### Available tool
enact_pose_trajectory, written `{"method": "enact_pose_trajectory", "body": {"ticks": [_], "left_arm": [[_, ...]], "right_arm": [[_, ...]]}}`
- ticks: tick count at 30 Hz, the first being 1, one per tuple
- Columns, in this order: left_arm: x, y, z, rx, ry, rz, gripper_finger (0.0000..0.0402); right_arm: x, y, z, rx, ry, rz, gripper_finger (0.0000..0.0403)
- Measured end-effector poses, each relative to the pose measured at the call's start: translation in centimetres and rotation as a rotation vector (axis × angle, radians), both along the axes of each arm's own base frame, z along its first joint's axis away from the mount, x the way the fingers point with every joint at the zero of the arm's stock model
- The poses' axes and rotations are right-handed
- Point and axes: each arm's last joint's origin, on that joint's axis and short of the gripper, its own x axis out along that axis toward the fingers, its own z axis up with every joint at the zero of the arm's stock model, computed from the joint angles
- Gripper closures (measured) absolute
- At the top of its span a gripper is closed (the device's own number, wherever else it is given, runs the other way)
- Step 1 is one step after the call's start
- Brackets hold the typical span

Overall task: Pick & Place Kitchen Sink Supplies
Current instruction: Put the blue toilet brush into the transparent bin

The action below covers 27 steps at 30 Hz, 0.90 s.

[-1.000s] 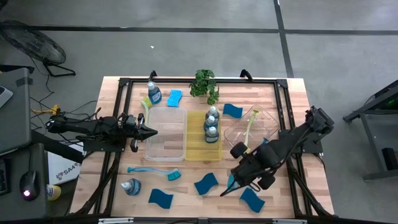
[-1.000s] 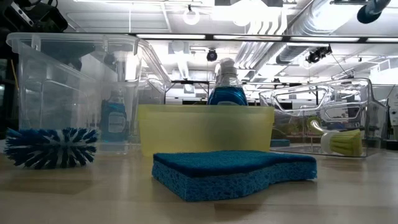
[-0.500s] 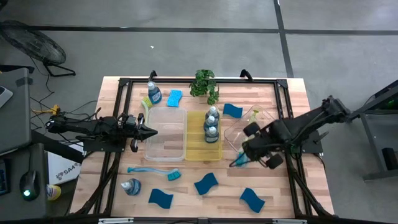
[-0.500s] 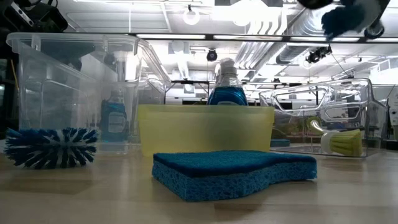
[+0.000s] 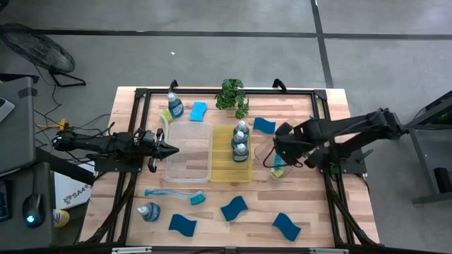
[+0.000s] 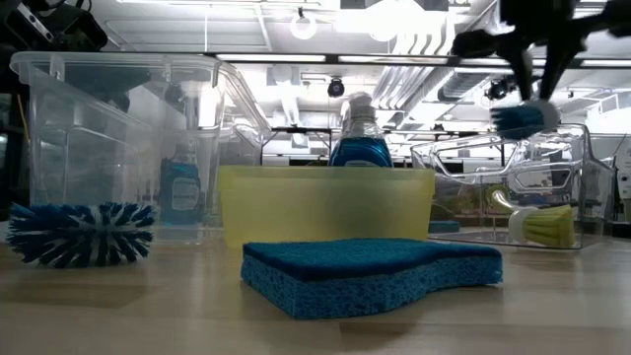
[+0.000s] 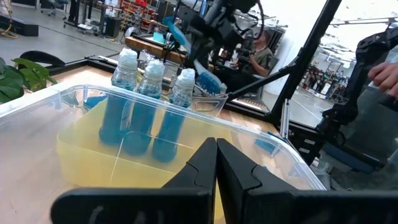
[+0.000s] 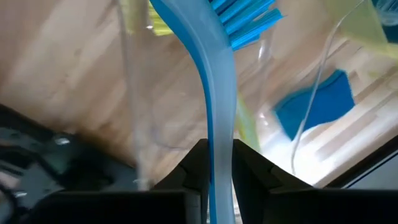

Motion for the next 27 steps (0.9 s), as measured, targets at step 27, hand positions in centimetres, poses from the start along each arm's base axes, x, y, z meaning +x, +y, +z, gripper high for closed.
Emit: {"method": "enact_pose_trajectory", "body": {"ticks": [27], "left_arm": [[0.0,0.0,0.0,0.000,0.000,0.000,0.0399]], "right_arm": [[0.9,-2.7,-5.3,0.215,-0.057,0.135,0.0354]]}}
